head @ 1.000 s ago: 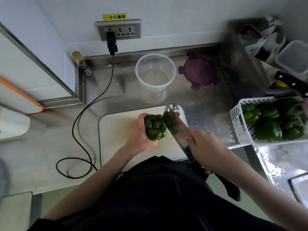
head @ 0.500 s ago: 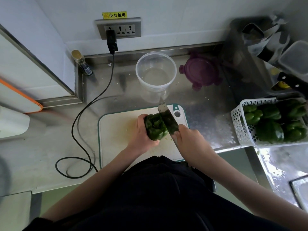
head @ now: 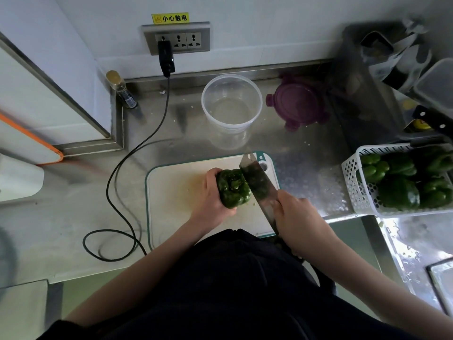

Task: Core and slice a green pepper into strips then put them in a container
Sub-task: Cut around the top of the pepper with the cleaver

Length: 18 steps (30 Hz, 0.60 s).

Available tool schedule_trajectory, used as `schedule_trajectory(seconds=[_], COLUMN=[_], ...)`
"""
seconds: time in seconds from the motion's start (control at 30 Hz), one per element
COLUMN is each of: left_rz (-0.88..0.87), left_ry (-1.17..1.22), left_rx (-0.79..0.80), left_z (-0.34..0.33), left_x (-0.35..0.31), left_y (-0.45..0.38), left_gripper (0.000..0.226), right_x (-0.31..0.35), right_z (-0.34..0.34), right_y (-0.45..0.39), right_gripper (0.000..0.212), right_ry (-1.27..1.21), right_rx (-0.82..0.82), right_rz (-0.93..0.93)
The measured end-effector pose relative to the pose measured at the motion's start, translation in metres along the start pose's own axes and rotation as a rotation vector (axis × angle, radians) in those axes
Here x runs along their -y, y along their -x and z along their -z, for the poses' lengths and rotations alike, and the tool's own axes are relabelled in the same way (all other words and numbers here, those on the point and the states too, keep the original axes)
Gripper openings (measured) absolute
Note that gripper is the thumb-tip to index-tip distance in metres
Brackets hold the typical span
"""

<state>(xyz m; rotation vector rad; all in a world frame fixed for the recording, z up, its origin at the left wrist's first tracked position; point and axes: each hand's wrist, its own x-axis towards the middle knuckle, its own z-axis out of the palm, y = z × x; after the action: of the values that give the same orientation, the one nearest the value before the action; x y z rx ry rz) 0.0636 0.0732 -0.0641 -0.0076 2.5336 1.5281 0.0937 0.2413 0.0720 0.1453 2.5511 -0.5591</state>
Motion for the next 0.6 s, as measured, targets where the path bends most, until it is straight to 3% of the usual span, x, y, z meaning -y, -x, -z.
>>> schedule_trajectory(seconds=[0.6], left_rz=[-0.074], left_ry=[-0.115], left_rx=[-0.055], left_z=[-0.006], left_x=[0.003], left_y=[-0.004], left_gripper=[0.087], right_x=[0.000], right_z=[0.033], right_y=[0.021], right_gripper=[0.032], right_ry=[0.075], right_rx=[0.087], right_rz=[-0.030])
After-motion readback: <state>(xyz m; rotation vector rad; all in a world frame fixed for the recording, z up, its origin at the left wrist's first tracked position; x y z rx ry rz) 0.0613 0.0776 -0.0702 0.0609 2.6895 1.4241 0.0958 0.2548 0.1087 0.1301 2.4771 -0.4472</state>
